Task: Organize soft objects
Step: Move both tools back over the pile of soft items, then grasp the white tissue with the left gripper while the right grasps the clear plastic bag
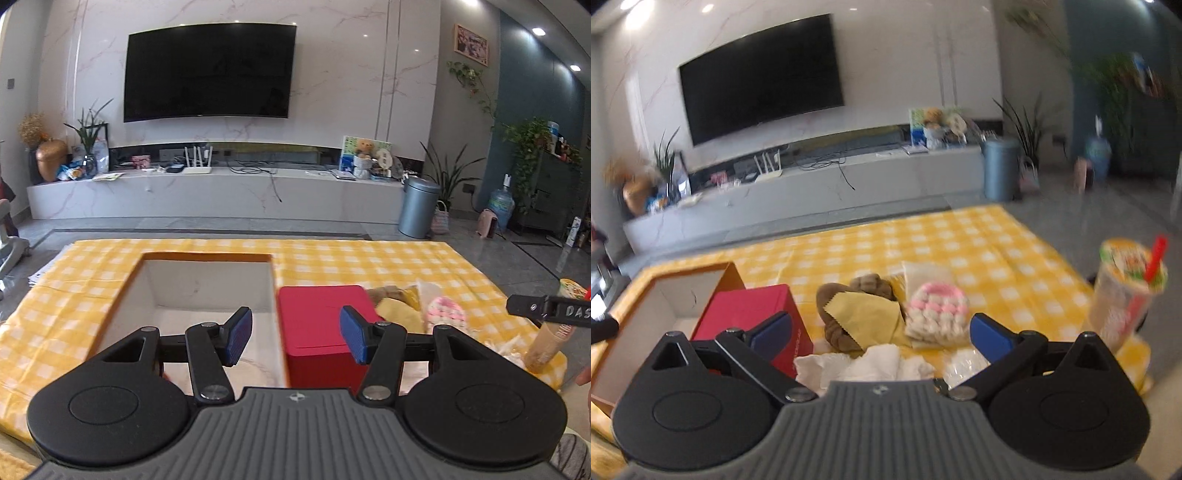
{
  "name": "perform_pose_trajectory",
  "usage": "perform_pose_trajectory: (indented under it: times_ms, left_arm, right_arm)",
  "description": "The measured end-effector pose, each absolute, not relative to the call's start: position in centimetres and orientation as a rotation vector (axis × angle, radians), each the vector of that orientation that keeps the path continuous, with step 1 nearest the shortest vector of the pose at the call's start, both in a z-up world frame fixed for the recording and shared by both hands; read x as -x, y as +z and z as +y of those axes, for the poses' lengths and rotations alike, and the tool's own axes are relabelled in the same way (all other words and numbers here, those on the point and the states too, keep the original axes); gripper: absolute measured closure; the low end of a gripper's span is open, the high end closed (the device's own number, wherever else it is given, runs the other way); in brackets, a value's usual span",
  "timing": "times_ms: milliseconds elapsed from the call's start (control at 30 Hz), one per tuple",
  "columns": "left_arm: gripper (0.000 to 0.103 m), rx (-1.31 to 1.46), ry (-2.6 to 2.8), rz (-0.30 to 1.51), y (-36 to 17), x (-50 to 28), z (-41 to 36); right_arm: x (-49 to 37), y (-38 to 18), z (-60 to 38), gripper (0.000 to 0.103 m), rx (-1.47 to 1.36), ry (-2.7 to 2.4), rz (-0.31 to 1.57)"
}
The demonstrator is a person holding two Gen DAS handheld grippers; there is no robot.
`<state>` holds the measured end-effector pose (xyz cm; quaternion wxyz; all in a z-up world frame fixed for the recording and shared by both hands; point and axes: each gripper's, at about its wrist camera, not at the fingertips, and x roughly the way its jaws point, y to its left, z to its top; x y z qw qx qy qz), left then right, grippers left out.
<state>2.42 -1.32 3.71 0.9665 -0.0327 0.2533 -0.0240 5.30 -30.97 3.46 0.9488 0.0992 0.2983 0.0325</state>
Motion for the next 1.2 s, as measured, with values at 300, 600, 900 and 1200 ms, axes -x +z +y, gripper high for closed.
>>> perform_pose_trajectory:
  times_ms: [300, 600, 900, 1200]
  left_arm:
    - [0.038, -0.019, -0.136, 0.551, 1.2, -3.9, -7.0]
    - [0.036, -0.208, -0.266, 0.645, -4.1, -5.0, -14.6]
    - [0.03, -0.241, -0.305, 0.67, -6.3, -7.4, -18.1]
    - [0.024, -0.324, -0.285, 0.861, -6.9, -13.6, -22.1]
  right_arm:
    - [-5.4, 1.3, -36.4, 0.003, -0.394, 0.023, 0.631]
    - [-7.3, -1.8, -37.3, 0.003, -0.458, 0.005, 0.751]
    - [-7.3, -2.6, -39.2, 0.003, -0.606, -0.055, 0.757]
    - [-7.8, -4.6, -41.5, 0.003, -0.715, -0.05, 0.762]
